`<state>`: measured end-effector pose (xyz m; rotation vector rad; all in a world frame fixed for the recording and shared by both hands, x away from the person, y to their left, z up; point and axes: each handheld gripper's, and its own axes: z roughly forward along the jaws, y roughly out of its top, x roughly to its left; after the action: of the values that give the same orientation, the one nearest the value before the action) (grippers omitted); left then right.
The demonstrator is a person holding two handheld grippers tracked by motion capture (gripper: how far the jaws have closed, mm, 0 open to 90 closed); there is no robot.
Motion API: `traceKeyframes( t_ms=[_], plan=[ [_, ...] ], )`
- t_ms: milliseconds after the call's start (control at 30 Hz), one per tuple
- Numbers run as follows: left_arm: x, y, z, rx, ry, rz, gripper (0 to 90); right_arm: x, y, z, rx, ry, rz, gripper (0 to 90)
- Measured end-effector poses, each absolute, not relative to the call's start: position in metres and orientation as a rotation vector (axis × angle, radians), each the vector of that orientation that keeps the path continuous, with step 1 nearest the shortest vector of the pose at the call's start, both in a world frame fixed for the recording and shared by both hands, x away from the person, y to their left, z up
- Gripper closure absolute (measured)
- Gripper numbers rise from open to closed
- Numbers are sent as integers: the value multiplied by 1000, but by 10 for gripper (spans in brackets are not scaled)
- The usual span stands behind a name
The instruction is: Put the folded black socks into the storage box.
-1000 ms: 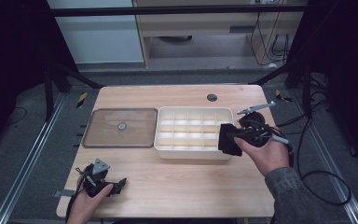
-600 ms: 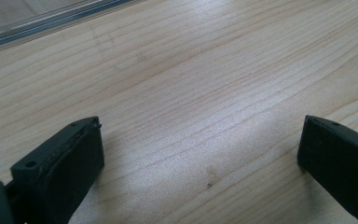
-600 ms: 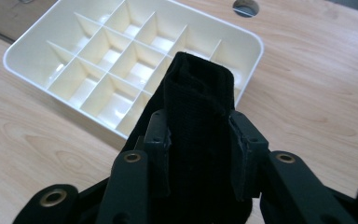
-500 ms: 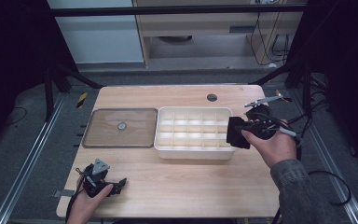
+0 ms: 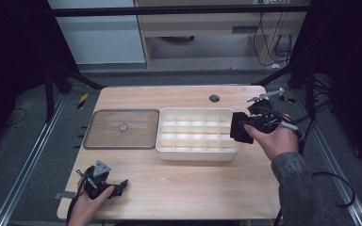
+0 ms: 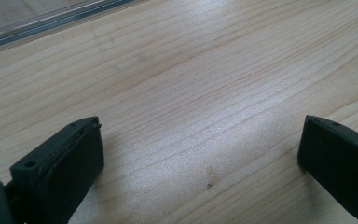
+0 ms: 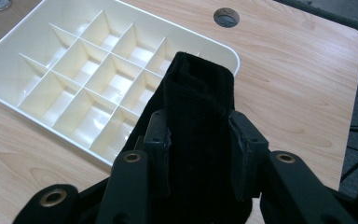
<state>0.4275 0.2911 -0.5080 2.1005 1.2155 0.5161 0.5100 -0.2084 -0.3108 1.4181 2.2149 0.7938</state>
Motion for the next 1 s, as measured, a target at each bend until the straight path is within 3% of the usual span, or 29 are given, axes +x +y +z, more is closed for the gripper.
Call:
traceKeyframes(
  t_ms=[1000],
  plan=[
    [427,292,-508,2101,1208,517,0,542,-178,-340,1407,2253,787,645]
  ],
)
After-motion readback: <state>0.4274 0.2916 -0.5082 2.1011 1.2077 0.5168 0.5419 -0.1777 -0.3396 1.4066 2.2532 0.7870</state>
